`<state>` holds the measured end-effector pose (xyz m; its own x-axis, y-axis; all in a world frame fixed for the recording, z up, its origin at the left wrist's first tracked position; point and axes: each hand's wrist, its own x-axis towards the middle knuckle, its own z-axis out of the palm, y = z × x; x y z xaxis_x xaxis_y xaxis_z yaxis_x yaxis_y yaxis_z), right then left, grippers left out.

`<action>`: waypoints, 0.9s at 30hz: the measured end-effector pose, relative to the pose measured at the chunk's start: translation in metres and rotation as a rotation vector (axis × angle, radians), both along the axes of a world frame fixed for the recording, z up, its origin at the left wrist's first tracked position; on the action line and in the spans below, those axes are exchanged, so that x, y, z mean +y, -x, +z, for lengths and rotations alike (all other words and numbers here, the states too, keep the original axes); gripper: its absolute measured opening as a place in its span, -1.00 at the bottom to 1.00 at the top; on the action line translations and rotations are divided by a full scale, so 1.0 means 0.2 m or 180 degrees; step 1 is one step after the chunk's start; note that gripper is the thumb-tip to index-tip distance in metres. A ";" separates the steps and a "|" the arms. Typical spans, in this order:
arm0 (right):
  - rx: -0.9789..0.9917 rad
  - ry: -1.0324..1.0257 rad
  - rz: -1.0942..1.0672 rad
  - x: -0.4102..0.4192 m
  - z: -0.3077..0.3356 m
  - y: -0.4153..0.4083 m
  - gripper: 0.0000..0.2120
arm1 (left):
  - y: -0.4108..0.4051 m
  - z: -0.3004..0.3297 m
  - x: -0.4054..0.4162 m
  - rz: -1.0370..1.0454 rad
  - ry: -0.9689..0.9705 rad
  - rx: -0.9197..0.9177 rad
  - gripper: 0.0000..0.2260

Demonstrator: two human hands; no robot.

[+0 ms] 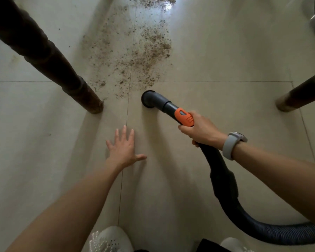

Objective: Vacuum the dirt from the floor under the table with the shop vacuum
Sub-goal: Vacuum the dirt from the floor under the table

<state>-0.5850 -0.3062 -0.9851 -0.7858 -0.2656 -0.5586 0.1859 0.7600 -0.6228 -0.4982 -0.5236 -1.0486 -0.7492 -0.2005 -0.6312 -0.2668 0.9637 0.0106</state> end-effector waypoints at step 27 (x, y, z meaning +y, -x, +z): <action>0.0300 -0.0145 -0.0345 -0.08 -0.02 0.19 -0.64 | 0.12 0.03 -0.16 0.0106 -0.0277 -0.0553 0.07</action>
<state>-0.6234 -0.3215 -0.9887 -0.8580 -0.1523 -0.4906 0.2108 0.7666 -0.6066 -0.5223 -0.5557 -1.0435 -0.6214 -0.1623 -0.7665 -0.3035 0.9518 0.0446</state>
